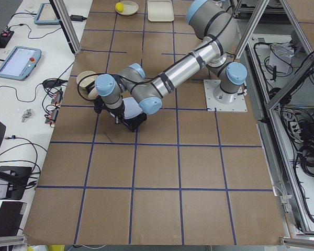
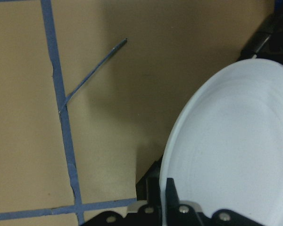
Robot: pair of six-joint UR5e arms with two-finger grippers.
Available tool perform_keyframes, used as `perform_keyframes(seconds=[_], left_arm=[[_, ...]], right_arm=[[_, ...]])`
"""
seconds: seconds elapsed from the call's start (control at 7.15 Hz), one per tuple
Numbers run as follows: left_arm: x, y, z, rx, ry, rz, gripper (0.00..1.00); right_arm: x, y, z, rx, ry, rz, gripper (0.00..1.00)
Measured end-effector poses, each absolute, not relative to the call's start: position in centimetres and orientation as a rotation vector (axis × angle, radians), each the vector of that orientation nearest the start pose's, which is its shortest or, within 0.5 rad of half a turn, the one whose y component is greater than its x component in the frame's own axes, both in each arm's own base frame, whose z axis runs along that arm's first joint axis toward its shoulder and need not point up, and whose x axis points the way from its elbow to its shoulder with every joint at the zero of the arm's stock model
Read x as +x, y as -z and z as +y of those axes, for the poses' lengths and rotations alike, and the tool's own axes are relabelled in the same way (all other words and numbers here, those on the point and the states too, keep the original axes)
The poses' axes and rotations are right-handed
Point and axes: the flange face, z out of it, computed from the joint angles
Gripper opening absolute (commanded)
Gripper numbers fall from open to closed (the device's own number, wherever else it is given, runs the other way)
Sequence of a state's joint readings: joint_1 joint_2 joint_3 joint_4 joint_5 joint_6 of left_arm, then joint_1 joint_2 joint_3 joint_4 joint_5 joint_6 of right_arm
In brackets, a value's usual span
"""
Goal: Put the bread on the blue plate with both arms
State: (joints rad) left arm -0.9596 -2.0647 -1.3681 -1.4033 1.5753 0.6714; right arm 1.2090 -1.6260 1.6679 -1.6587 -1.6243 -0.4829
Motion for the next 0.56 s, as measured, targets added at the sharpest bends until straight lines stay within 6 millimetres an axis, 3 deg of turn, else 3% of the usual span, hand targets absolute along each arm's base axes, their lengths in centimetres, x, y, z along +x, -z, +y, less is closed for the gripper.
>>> perform_keyframes(seconds=[0.28,0.56], left_arm=[[24.1,-35.6,-58.0,0.097,-0.226,3.201,0.11],[17.6,-38.1,-54.4,0.08,-0.238,3.19,0.11]], right_arm=[[4.3,-52.5,-49.2,-0.176,0.036,3.205,0.08],[10.9,-52.6,-49.6,-0.313,-0.091,3.163,0.1]])
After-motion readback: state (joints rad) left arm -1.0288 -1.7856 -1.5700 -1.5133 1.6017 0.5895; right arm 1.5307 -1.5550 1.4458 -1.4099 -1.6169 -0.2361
